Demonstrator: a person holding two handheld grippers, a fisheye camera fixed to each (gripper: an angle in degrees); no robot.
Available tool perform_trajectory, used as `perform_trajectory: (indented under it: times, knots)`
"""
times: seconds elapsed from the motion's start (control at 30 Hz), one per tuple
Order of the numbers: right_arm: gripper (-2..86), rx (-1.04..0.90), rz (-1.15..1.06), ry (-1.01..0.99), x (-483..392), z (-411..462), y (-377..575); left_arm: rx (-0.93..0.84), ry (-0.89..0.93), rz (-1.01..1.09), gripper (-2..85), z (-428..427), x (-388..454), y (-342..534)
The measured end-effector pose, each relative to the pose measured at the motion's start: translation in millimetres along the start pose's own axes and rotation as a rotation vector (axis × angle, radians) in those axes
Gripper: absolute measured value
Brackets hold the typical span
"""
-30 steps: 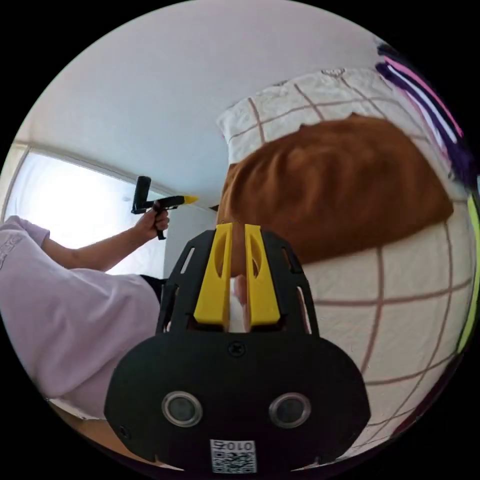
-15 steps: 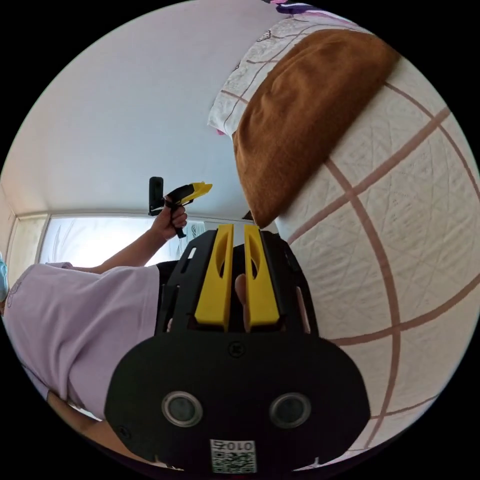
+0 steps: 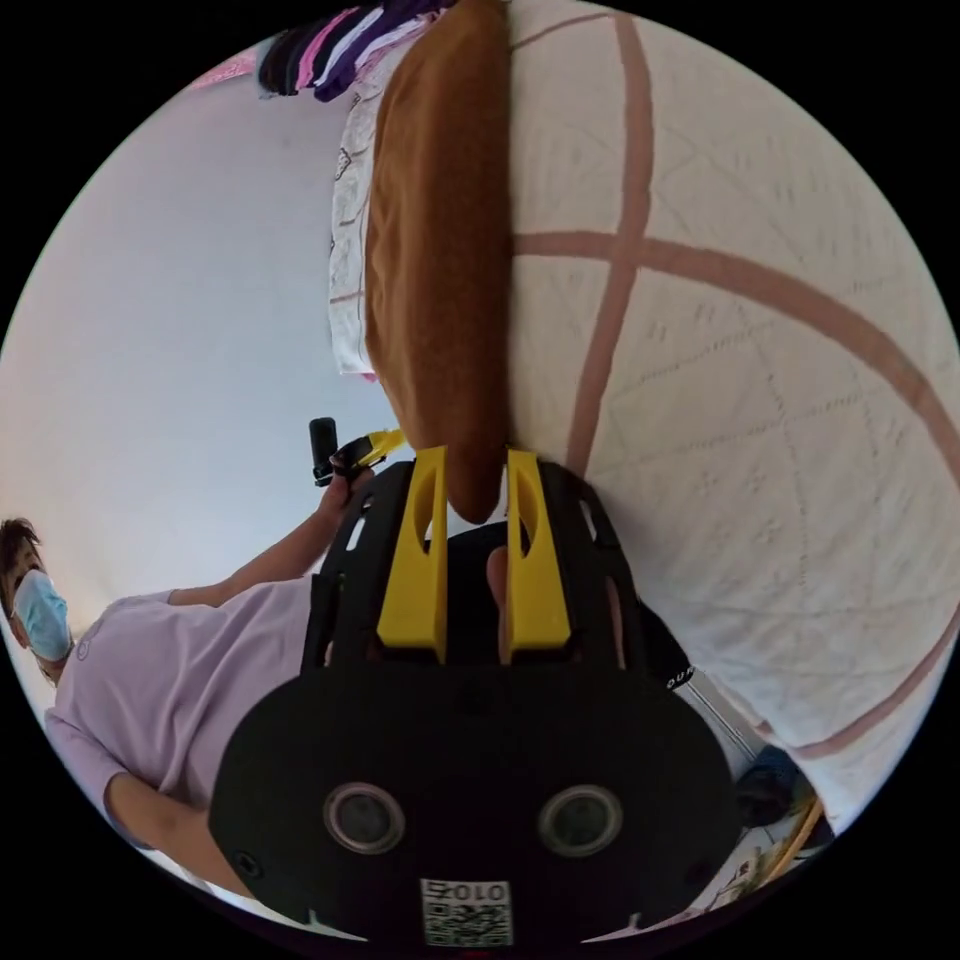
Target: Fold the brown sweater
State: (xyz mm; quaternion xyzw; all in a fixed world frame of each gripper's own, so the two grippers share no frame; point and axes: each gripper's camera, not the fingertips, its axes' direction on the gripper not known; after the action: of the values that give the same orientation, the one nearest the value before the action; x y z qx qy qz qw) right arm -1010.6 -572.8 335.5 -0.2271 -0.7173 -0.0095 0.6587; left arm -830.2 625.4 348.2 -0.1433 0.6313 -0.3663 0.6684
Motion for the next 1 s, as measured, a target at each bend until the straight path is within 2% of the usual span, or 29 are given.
perform_trajectory:
  times: [0.23, 0.4, 0.6, 0.73, 1.0]
  knots:
    - [9.6, 0.019, 0.026, -0.066, 17.8, 5.5, 15.3, -0.016, 0.119, 0.023, 11.3, 1.8, -7.0, -25.8]
    - [9.4, 0.002, 0.036, -0.041, 26.8, -3.8, 22.6, -0.074, 0.101, 0.048, 11.8, 6.3, -4.0, -39.9]
    - [9.3, 0.011, 0.024, -0.035, 31.3, -22.1, 39.7, -0.166, 0.091, 0.193, 11.6, 19.8, 14.0, -53.7]
    - [9.0, -0.027, 0.010, -0.013, 30.1, -23.1, 45.0, -0.242, 0.003, 0.282, 10.9, 26.9, 37.7, -63.1]
    - [6.8, -0.038, -0.006, -0.029, 29.6, -28.3, 60.1, -0.205, 0.041, 0.282, 9.3, 18.6, 59.6, -76.2]
